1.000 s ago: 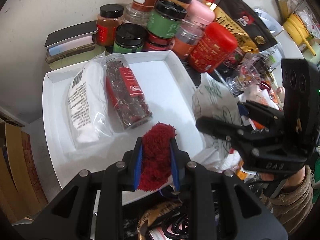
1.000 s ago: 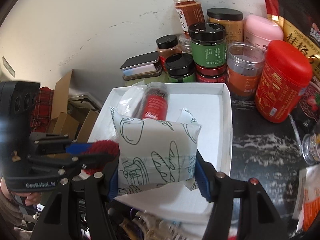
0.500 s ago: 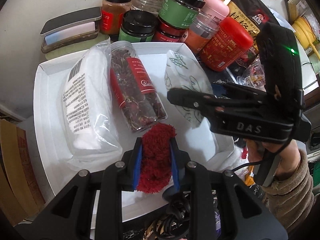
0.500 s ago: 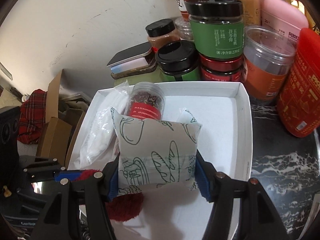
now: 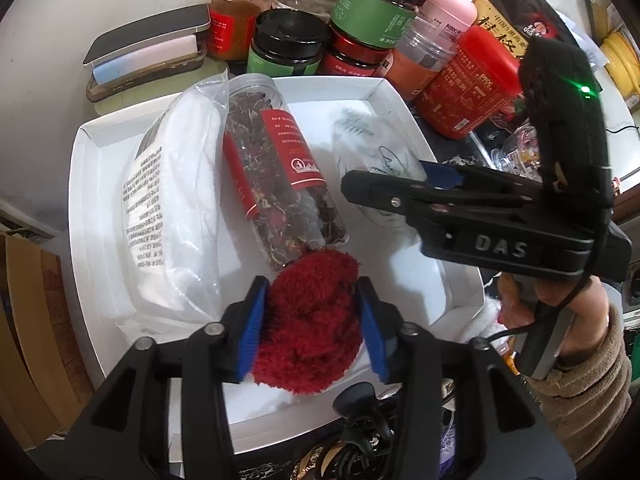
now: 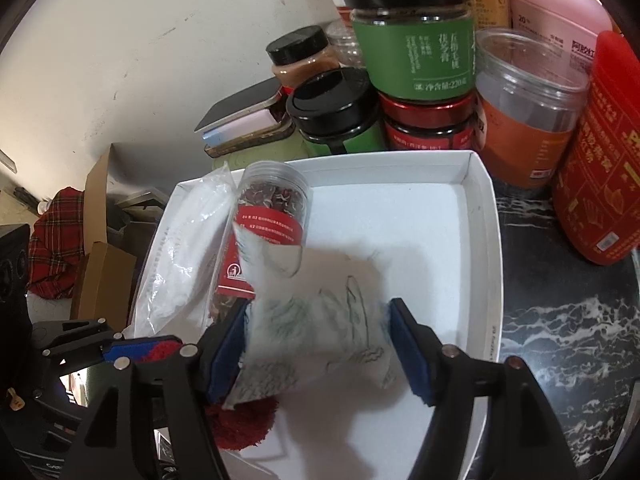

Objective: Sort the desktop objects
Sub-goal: 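Lower the white pouch into the tray and open the right tool while the left tool lowers the pom-pom, then move the left tool to the pink gum bottle while the right tool approaches the purple sachet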

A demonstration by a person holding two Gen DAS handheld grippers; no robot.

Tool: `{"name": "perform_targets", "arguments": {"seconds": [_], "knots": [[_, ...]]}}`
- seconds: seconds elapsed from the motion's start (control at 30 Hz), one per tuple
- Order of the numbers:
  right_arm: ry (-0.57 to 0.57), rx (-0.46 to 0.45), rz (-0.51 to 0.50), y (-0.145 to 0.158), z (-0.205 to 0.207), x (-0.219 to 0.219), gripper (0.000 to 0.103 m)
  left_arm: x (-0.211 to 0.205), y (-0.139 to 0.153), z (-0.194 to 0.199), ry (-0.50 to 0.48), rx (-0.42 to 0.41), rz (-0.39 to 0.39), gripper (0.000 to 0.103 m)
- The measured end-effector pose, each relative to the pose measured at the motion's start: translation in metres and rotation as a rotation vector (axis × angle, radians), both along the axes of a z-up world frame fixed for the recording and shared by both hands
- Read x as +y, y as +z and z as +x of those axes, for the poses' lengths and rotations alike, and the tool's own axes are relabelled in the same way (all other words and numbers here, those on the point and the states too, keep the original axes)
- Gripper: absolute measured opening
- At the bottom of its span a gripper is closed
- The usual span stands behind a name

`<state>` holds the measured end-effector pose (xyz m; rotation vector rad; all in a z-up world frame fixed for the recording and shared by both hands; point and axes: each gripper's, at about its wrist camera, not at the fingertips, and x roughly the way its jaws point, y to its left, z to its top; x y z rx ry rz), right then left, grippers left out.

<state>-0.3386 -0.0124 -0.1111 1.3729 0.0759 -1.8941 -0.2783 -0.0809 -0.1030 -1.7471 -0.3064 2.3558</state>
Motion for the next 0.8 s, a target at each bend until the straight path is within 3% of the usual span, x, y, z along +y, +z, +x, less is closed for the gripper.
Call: {"name": "perform_targets", "arguments": {"seconds": [0.13,0.4,0.8], "knots": [[-0.002,0.018,-0.004,0.008,0.002,0.002,0.076,0.002,0.005,0.001,0.0,0.022,-0.008,0.053],[-0.015,0.06,-0.009,0.031,0.012,0.011,0.077,0.005,0.023,0.004,0.018,0.067,-0.007,0.076],[-0.058,0.113,-0.02,0.074,0.047,0.039,0.077,0.026,0.054,0.016,-0.039,0.112,-0.054,0.078]]}}
